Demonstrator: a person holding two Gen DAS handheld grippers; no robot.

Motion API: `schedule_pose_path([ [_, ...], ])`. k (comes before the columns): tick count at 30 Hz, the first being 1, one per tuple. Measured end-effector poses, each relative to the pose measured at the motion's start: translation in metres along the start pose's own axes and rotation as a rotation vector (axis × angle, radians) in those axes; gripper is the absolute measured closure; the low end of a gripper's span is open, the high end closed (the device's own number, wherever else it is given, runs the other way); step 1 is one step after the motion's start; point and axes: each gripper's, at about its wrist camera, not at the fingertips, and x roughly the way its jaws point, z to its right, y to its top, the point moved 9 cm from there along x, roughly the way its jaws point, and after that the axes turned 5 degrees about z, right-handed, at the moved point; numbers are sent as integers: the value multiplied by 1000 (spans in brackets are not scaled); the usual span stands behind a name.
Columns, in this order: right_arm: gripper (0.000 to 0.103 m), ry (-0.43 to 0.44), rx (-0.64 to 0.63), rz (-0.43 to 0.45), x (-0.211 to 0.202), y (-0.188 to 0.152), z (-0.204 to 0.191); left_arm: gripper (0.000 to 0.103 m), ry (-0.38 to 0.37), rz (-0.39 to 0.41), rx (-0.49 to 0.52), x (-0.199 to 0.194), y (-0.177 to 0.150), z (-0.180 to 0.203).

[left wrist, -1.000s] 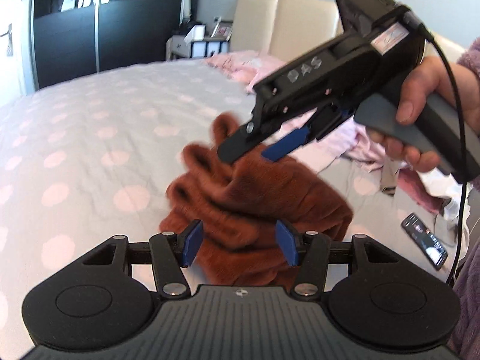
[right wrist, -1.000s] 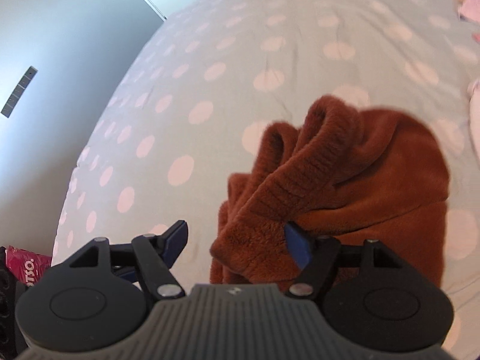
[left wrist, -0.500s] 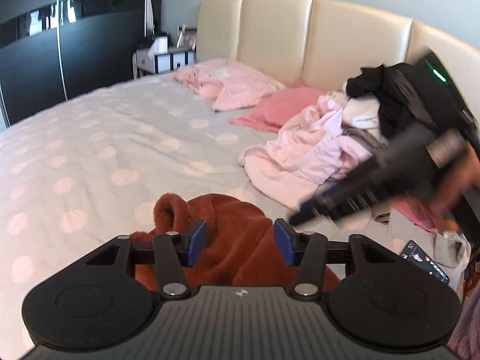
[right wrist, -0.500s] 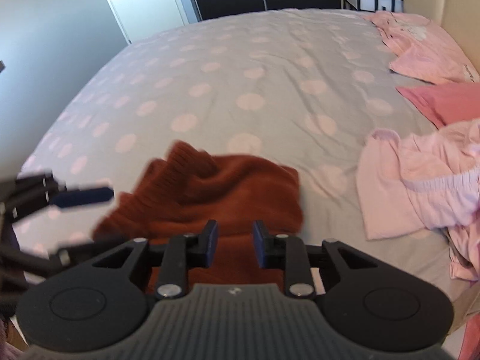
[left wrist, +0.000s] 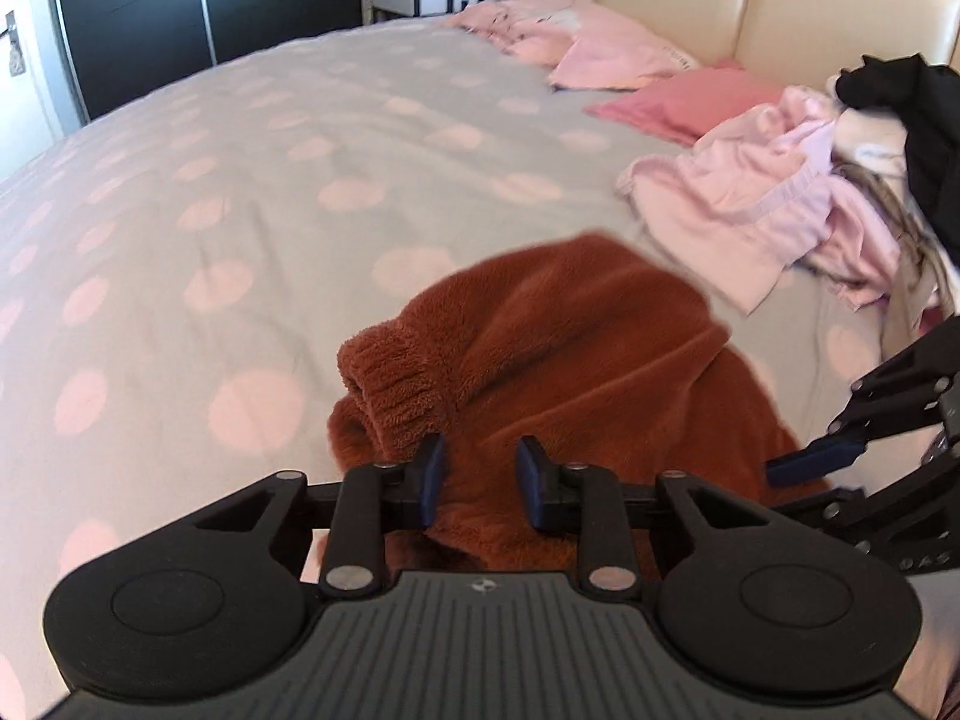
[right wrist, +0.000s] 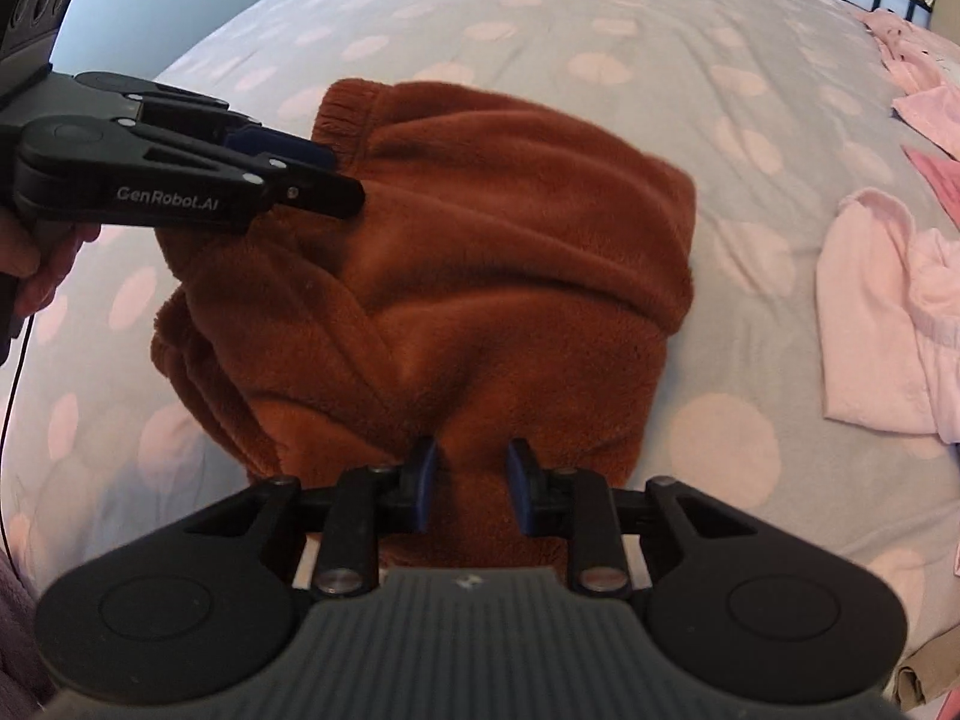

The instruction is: Fold clothes

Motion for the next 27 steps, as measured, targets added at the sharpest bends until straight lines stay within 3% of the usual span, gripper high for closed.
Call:
schedule_pose_path([
  [9,73,-44,-105,-34,25,-16,-19,79,-14,40,-90,-4,-36,-14],
  [18,73,-79,-105,7,18,-13,-17,78,7,105,-48,-25,-20,-3],
  [19,73,-86,-104,13,15,-11,-16,76,9,115,-48,-30,-18,-2],
  [22,73,-93,-87,37,2,-4,-11,52,14,144,-53,-49,-13,2],
  [25,63,-88,-66,79,-15,5,-5,52,-3,173,-40,-69,-11,13],
  [27,63,-83,-55,108,-26,11,-3,52,-5,195,-11,-82,-11,26],
])
